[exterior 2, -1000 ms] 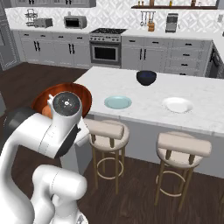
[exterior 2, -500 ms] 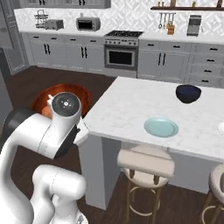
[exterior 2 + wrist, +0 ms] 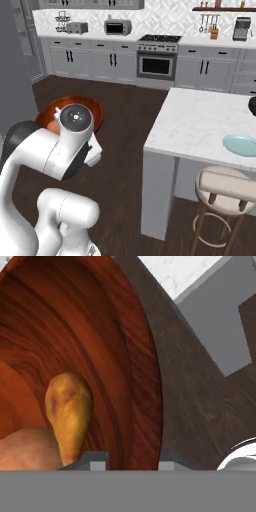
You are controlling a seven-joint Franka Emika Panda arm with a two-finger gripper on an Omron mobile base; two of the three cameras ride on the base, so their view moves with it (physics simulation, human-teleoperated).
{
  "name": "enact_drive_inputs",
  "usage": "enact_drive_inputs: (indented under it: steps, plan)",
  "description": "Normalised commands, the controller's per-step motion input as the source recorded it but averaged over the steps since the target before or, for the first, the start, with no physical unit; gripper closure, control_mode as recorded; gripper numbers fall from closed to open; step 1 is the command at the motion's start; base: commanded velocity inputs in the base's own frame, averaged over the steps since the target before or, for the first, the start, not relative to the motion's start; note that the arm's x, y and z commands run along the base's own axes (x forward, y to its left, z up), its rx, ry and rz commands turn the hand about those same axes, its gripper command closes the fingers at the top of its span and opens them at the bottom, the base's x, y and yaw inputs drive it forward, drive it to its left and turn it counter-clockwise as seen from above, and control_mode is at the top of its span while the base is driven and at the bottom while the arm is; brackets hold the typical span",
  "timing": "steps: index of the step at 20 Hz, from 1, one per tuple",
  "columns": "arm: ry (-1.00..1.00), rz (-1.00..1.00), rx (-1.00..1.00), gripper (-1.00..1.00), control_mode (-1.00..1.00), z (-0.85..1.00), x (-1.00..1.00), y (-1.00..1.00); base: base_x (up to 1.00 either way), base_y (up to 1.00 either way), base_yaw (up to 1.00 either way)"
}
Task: Pick the chicken drumstick and onion from their plates and place them in the bowl. Then put the bowl in the fridge.
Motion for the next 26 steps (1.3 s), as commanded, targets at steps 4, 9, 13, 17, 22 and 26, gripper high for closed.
enact_drive_inputs:
  steps: [4,9,13,17,22,26]
  plan:
    - [0.0,0.0,0.0,1.0,1.0,0.0,0.0,0.0,0.43,1.0,-0.04]
    - [0.0,0.0,0.0,1.0,1.0,0.0,0.0,0.0,0.89,1.0,0.0]
    - [0.0,0.0,0.0,1.0,1.0,0.0,0.0,0.0,1.0,1.0,-0.01]
    - [0.0,0.0,0.0,1.0,1.0,0.0,0.0,0.0,1.0,0.63,0.03]
    - [0.0,0.0,0.0,1.0,1.0,0.0,0.0,0.0,1.0,-0.24,0.29]
    - [0.0,0.0,0.0,1.0,1.0,0.0,0.0,0.0,1.0,-0.42,0.27]
